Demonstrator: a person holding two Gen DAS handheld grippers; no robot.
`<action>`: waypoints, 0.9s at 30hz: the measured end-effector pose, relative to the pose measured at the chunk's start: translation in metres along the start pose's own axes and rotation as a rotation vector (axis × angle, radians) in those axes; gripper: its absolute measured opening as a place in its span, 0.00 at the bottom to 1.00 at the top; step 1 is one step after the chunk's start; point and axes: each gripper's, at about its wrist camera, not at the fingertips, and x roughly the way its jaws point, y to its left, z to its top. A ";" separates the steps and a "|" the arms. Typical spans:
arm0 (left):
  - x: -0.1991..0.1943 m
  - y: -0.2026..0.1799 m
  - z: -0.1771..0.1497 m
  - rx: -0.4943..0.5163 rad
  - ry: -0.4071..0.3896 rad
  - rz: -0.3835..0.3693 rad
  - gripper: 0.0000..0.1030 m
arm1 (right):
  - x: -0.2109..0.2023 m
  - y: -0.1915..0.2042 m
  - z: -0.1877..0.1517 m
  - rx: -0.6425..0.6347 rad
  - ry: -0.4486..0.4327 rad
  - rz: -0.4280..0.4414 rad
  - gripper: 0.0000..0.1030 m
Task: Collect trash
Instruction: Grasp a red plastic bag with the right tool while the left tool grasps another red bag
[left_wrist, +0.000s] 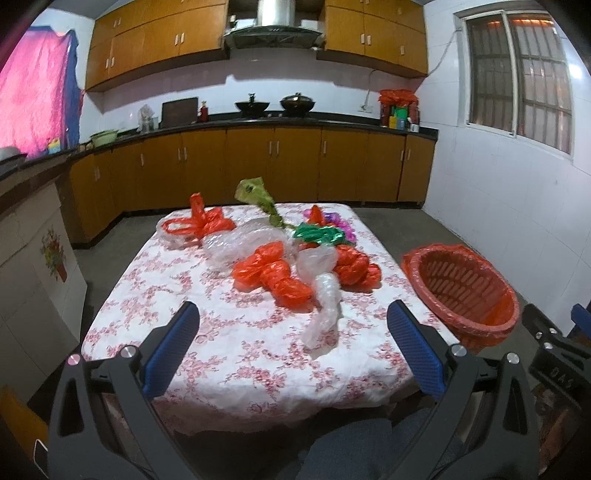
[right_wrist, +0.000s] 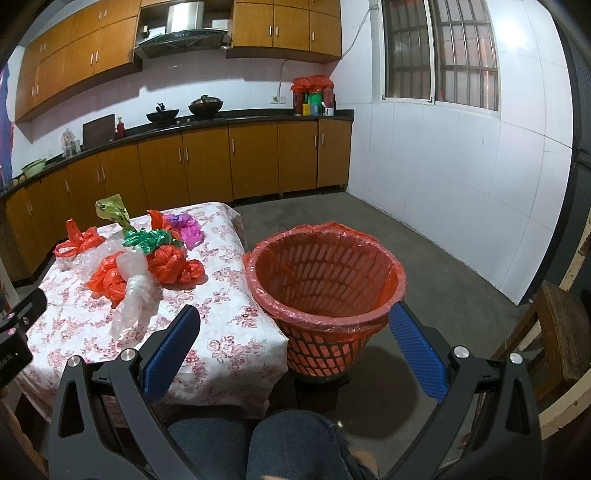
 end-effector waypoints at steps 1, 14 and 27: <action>0.006 0.004 -0.002 -0.012 0.008 0.005 0.96 | 0.001 0.000 0.001 0.001 -0.003 -0.001 0.98; 0.060 0.054 0.004 -0.094 0.050 0.116 0.96 | 0.079 0.050 0.041 -0.091 0.000 0.135 0.90; 0.142 0.075 0.017 -0.130 0.141 0.106 0.82 | 0.196 0.142 0.047 -0.258 0.171 0.335 0.63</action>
